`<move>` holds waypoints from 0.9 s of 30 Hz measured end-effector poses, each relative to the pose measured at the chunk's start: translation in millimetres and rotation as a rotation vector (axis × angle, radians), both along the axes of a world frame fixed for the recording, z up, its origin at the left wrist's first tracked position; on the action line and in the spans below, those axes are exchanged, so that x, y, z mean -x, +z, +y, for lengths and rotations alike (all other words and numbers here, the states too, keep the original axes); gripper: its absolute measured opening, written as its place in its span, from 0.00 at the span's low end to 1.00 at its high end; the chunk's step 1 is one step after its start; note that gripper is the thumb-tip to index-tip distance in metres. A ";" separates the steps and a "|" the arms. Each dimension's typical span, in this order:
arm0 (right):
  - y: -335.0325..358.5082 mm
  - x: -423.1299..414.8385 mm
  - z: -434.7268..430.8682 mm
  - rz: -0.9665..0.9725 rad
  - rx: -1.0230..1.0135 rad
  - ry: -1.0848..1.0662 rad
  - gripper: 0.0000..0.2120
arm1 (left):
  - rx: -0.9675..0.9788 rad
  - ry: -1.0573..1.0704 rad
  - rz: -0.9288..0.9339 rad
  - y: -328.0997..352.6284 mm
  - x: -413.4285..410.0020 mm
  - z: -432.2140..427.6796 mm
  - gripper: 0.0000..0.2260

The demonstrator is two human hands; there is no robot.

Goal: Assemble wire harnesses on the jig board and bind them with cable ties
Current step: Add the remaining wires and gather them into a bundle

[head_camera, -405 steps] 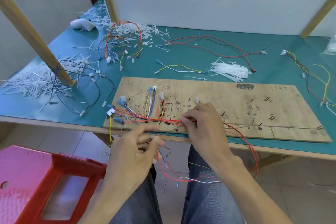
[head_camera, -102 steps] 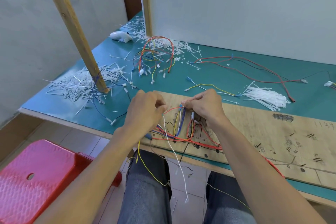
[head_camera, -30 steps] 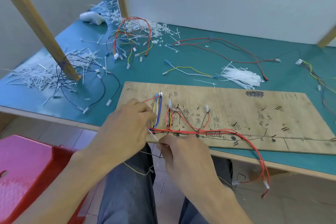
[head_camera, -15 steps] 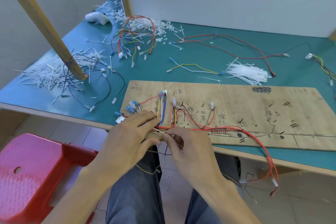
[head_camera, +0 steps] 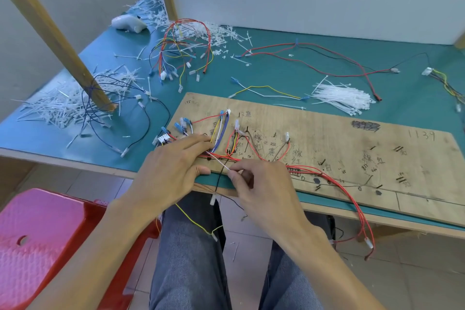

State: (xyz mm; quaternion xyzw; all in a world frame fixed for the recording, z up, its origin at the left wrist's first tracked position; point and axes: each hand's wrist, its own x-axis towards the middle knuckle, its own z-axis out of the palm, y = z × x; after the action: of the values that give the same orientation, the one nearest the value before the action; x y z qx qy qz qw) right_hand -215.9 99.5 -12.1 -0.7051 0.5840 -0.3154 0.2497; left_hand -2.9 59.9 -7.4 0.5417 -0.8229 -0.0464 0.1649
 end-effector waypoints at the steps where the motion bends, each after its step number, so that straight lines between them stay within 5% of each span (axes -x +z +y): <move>1: 1.6 3.9 -0.5 0.029 -0.008 -0.007 0.05 | 0.012 -0.008 0.001 -1.5 -0.1 0.0 0.23; 11: 5.9 48.6 17.1 0.030 -0.109 -0.168 0.03 | 0.139 -0.096 -0.020 -28.1 -3.6 3.9 0.19; 19: 13.6 81.8 20.2 -0.010 -0.118 -0.356 0.04 | 0.262 -0.111 -0.236 -33.2 -5.6 12.7 0.20; 27: 26.9 96.4 19.3 0.164 -0.068 -0.377 0.06 | 0.191 -0.021 -0.376 -22.8 2.2 34.4 0.43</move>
State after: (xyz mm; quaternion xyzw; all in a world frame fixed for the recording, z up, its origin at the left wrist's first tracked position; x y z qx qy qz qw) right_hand -312.3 118.8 14.8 -0.5980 0.7342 -0.2782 0.1615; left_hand -5.1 94.3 -30.2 0.5139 -0.8456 0.1322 0.0585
